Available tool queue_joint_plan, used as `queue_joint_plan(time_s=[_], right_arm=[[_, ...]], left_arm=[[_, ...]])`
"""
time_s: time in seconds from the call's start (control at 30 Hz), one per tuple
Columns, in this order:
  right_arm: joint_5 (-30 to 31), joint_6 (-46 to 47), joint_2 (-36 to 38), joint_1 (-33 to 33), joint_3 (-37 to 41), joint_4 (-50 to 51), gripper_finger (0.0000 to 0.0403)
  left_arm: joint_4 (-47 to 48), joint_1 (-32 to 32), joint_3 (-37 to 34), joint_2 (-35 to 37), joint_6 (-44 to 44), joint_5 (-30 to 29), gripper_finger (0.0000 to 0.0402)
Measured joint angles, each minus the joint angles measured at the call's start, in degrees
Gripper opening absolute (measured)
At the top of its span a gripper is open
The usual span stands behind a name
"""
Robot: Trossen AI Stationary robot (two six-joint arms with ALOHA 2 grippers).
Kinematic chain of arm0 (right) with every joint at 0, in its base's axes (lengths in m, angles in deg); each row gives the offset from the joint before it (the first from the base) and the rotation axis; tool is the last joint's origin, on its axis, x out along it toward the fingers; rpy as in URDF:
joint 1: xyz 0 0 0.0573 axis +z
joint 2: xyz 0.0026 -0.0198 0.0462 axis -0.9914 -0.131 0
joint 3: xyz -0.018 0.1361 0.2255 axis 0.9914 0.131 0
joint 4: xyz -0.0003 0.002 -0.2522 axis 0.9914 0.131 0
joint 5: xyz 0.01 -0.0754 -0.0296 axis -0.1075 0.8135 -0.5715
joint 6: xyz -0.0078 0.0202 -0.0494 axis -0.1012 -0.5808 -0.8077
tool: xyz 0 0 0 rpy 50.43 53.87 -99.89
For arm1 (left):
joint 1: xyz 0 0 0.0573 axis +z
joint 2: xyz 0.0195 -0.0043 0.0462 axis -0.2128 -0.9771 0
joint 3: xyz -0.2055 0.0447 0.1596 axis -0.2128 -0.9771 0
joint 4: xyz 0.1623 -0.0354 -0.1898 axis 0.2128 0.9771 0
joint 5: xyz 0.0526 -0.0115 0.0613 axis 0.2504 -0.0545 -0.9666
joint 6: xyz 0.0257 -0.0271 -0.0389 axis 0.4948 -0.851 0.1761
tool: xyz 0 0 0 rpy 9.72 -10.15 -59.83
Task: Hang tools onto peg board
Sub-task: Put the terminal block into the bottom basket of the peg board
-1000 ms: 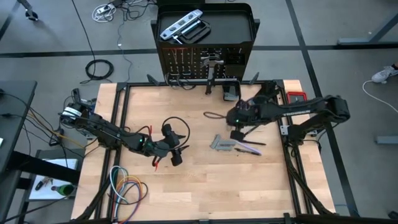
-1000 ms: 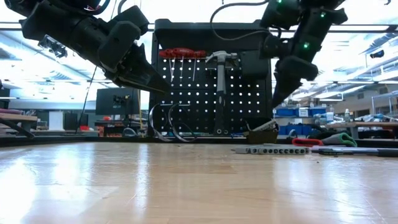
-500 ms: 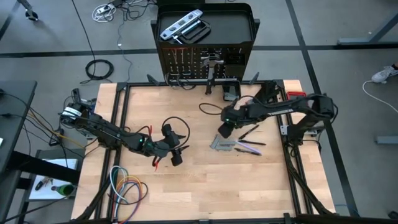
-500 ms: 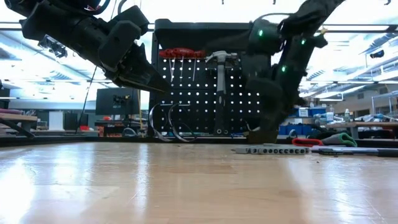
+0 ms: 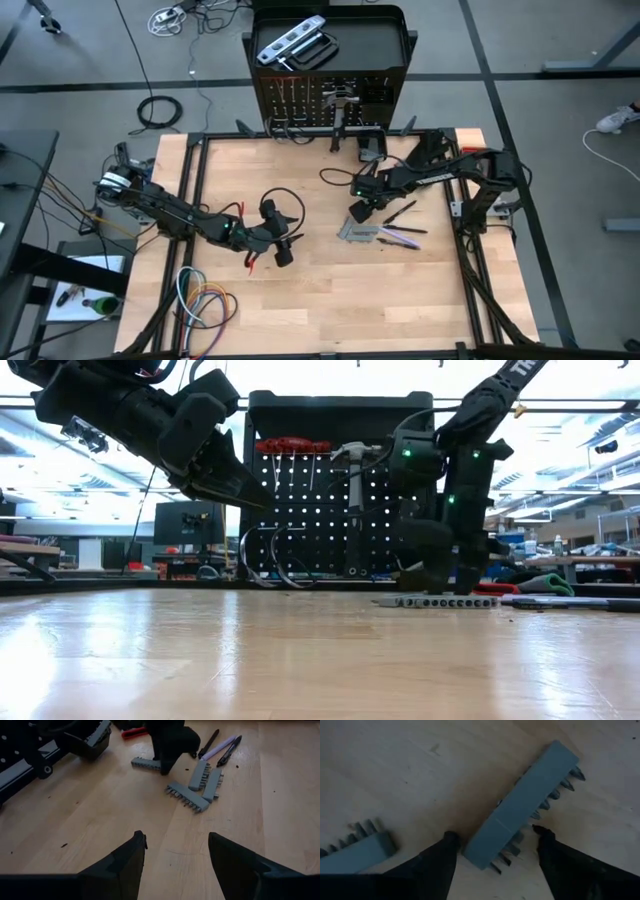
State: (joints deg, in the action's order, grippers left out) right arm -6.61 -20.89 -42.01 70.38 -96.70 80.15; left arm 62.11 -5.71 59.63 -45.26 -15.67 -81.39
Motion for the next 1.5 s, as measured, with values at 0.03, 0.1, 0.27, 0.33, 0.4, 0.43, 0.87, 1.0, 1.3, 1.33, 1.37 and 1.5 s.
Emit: queue_joint_plan(time_s=[0.03, 0.1, 0.27, 0.33, 0.4, 0.43, 0.87, 1.0, 1.3, 1.33, 1.37, 1.5], right_arm=[[0.31, -0.48, -0.72, 0.02, -0.08, 0.10, 0.0260], [1.78, -1.63, -1.15, 0.12, -0.12, 0.39, 0.0230], [2.97, -4.83, 1.85, 0.41, 0.65, -0.84, 0.0122], [2.95, -7.24, 2.97, 0.20, 0.81, -0.96, 0.0121], [3.04, -9.35, 3.47, 0.13, 0.83, -0.50, 0.0121], [3.04, -10.22, 3.52, 0.13, 0.84, -0.40, 0.0121], [8.04, -17.10, 10.87, -0.75, 0.90, 0.20, 0.0121], [13.51, -19.60, 14.95, -2.92, 0.86, -0.96, 0.0121], [17.60, -25.53, 16.73, -15.12, 0.79, -4.92, 0.0121], [17.42, -26.18, 16.28, -16.46, 0.79, -5.80, 0.0121], [16.83, -26.84, 15.80, -17.79, 0.79, -6.45, 0.0121], [13.74, -27.29, 13.72, -21.13, 0.75, -9.42, 0.0128]], left_arm=[[-0.06, 0.00, 0.00, 0.01, 0.25, 0.01, 0.0218], [-0.39, 0.00, 0.00, 0.01, 1.17, -0.01, 0.0218], [-0.69, 0.00, 0.00, 0.00, 1.49, -0.01, 0.0218], [-0.65, 0.00, 0.00, 0.00, 1.53, -0.01, 0.0218], [-0.65, 0.00, 0.00, 0.00, 1.54, -0.01, 0.0218], [-0.61, -0.01, 0.00, 0.00, 1.53, -0.01, 0.0218], [0.32, 0.00, 0.00, 0.00, 0.27, -0.02, 0.0218], [0.30, 0.00, 0.00, 0.01, 0.27, -0.01, 0.0218], [0.27, 0.00, 0.00, 0.01, 0.27, -0.02, 0.0218], [0.27, 0.00, 0.00, 0.00, 0.27, -0.03, 0.0218], [0.26, -0.01, 0.00, 0.00, 0.27, -0.03, 0.0218], [0.28, 0.00, 0.00, 0.00, 0.27, -0.03, 0.0218]])
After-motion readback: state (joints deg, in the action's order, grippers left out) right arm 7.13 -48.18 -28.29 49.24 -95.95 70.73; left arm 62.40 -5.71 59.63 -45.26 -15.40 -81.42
